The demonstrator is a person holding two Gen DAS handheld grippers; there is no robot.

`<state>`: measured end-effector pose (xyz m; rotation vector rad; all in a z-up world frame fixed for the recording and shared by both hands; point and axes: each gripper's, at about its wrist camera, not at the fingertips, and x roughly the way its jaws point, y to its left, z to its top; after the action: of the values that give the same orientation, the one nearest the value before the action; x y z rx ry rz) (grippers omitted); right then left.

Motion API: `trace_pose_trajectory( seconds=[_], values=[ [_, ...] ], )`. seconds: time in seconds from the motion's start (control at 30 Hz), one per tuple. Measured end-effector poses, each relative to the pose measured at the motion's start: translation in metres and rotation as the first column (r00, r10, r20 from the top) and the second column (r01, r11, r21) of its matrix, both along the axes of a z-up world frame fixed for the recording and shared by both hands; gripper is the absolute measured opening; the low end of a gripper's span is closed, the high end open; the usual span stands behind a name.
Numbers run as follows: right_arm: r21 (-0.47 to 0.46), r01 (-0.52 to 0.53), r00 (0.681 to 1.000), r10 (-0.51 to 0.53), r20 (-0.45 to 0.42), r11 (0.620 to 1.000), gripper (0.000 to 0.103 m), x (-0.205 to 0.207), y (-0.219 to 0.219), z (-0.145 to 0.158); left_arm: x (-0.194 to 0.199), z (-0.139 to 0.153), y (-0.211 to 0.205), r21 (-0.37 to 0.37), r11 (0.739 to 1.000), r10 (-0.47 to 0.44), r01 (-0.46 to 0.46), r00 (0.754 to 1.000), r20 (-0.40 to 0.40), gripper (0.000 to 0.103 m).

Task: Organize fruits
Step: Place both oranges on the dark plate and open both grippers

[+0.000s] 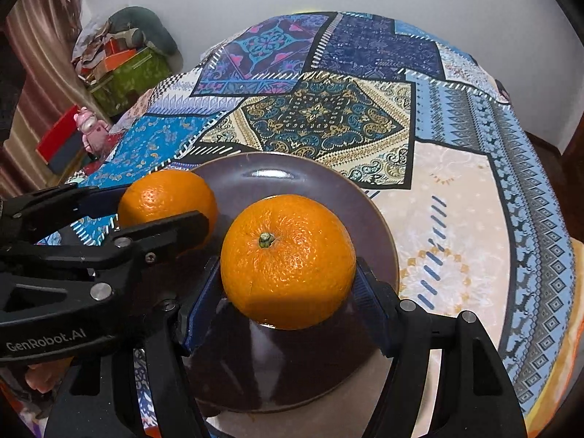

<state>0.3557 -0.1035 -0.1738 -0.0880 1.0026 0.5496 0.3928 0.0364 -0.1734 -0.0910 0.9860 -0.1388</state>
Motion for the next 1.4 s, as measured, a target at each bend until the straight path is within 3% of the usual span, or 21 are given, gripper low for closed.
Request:
trace_pose_trajectory(
  seconds=[0.2, 0.43, 0.57, 0.87, 1.4],
  values=[
    [-0.007, -0.008, 1.0, 0.008, -0.014, 1.0, 0.066, 0.002, 0.002, -0.003, 0.002, -0.006, -0.006, 0.026, 1.0, -0.007, 0.007, 1.0, -0.007, 0.061],
    [-0.002, -0.002, 1.0, 0.002, -0.018, 1.0, 0.068, 0.003, -0.001, -0.002, 0.002, -0.006, 0.002, -0.008, 1.0, 0.015, -0.015, 1.0, -0.014, 0.061],
    [-0.001, -0.001, 1.0, 0.001, -0.011, 1.0, 0.076, 0.001, -0.005, 0.0, 0.0, 0.0, 0.008, -0.032, 0.999, 0.029, -0.029, 1.0, -0.011, 0.063],
    [-0.018, -0.012, 0.998, 0.013, 0.056, 1.0, 0.079, -0.016, -0.008, 0.02, -0.021, 0.031, 0.011, -0.025, 0.999, 0.03, -0.029, 0.998, 0.056, 0.065],
    [0.033, 0.044, 0.984, -0.049, 0.17, 0.998, 0.079, -0.071, -0.043, 0.071, -0.108, 0.088, 0.012, 0.029, 0.999, 0.03, -0.036, 0.981, 0.19, 0.069]
  ],
)
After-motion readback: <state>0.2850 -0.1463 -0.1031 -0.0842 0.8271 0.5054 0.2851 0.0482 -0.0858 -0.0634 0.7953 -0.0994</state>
